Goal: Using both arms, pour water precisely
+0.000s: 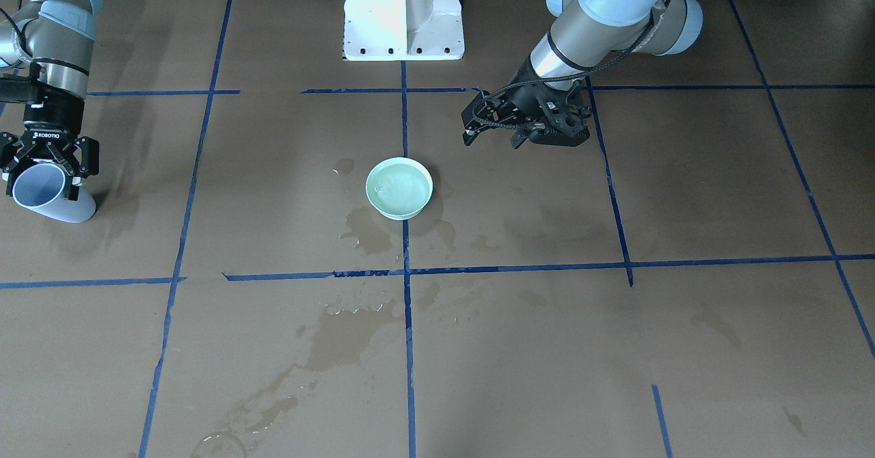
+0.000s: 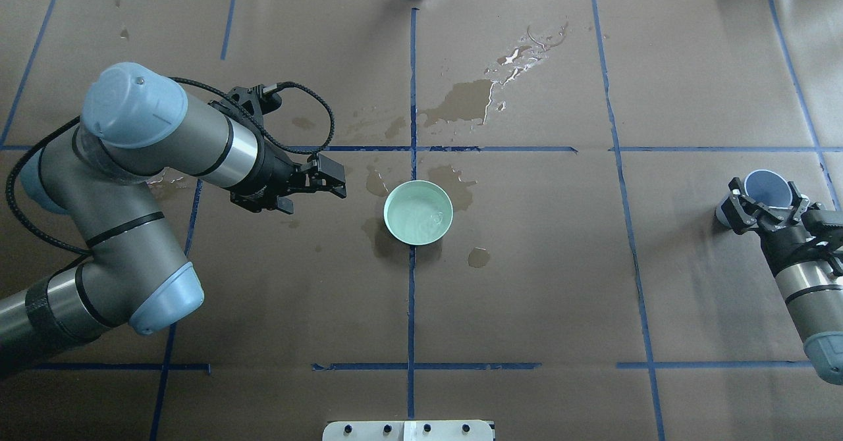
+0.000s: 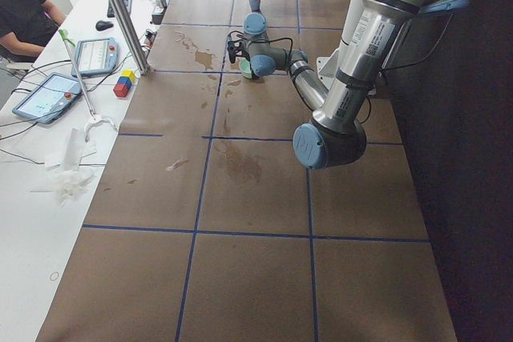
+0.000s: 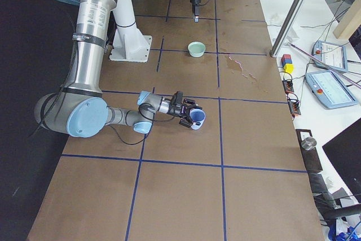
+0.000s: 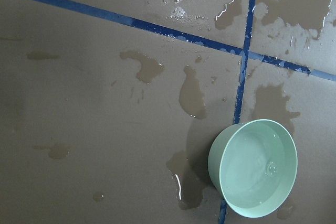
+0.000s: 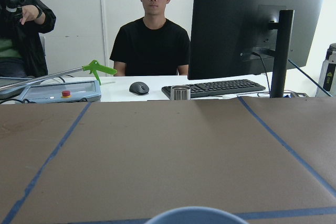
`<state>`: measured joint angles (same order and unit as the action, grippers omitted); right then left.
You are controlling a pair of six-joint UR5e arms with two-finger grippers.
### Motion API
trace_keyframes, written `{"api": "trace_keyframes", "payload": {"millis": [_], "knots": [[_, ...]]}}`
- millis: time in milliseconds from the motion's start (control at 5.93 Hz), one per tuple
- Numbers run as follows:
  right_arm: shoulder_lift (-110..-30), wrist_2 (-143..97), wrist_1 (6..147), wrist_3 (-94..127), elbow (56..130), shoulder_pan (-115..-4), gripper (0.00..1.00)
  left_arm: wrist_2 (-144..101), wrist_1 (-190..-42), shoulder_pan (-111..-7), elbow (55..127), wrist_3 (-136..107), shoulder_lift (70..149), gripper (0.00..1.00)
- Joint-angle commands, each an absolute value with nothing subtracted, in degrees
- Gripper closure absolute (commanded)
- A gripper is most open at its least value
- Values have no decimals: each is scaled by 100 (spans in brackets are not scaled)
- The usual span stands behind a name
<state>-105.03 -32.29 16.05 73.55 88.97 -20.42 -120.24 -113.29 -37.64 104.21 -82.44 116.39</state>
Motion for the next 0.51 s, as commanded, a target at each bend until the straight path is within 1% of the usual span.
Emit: {"api": "trace_keyframes", "payload": {"millis": [0,337], "knots": [[-10564,-3304,1591,7173,9156,-2188,0,-12023,-11329,-3753,10424,-8253,11637,0],[-10871,-3454,1591,7032,9552,-2267,0,-11971,-11329,-3700,10424,-8410,11680,0]]}}
